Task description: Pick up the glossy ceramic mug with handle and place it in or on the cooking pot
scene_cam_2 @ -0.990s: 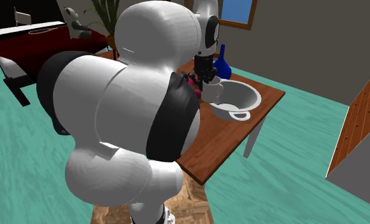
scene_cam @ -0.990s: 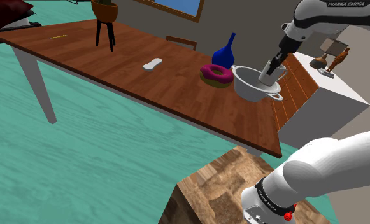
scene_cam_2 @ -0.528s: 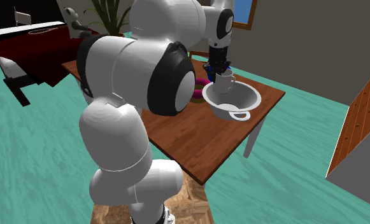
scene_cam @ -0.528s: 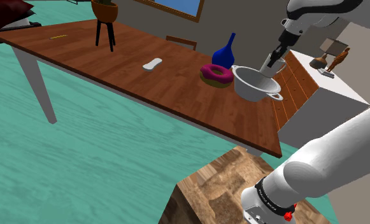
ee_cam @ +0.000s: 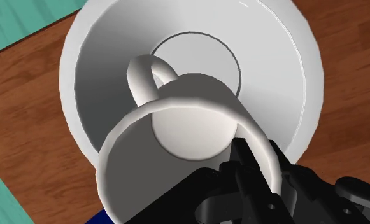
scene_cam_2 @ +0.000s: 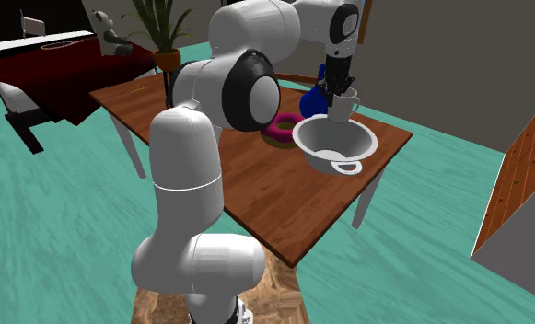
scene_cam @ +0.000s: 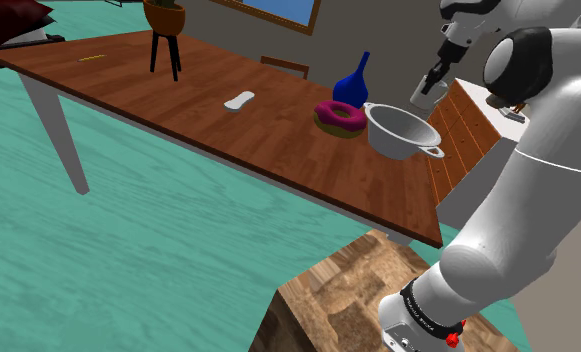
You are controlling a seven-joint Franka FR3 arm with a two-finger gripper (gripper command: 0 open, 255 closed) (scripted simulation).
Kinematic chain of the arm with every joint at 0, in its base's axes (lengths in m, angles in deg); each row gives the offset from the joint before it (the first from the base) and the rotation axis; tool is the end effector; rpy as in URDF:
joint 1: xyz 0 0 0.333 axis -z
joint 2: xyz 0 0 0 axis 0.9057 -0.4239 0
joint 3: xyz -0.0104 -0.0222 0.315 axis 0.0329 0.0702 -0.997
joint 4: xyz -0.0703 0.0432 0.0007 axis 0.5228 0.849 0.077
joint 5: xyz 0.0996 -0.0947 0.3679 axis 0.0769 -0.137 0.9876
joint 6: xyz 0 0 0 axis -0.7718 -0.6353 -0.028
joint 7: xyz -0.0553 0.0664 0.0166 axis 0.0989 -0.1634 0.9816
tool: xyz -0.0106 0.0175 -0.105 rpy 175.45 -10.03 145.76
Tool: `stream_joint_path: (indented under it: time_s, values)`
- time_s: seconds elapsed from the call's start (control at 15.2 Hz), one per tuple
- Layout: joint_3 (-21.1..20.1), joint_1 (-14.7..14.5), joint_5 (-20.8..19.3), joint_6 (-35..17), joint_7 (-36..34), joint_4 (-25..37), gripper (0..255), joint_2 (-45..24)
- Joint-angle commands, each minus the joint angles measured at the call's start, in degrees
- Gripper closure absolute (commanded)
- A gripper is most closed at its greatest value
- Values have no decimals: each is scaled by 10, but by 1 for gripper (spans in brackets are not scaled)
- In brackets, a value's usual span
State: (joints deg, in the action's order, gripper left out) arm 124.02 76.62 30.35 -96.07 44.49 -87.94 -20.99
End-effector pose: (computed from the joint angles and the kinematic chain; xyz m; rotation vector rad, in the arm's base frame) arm 0.4495 -0.4530 0.5783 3.0674 0.2286 0.0855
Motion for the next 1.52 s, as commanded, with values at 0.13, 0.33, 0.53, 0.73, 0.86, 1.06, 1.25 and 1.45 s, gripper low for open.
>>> stream_joint_path:
  time_s: [0.13,0.33,0.53,0.73,0.86,1.06,1.25,1.45]
  values:
    - [-7,43,43,28,21,84,255,-68]
    - [-7,35,40,1,22,52,255,-62]
    - [-7,28,38,-24,23,22,255,-58]
    - [-8,23,37,-48,24,-4,255,-56]
    - [-8,21,37,-64,25,-21,255,-55]
    - [-9,17,38,-87,27,-44,255,-55]
    - [-11,15,41,-109,29,-65,255,-57]
    - [-11,15,41,-109,29,-65,255,-57]
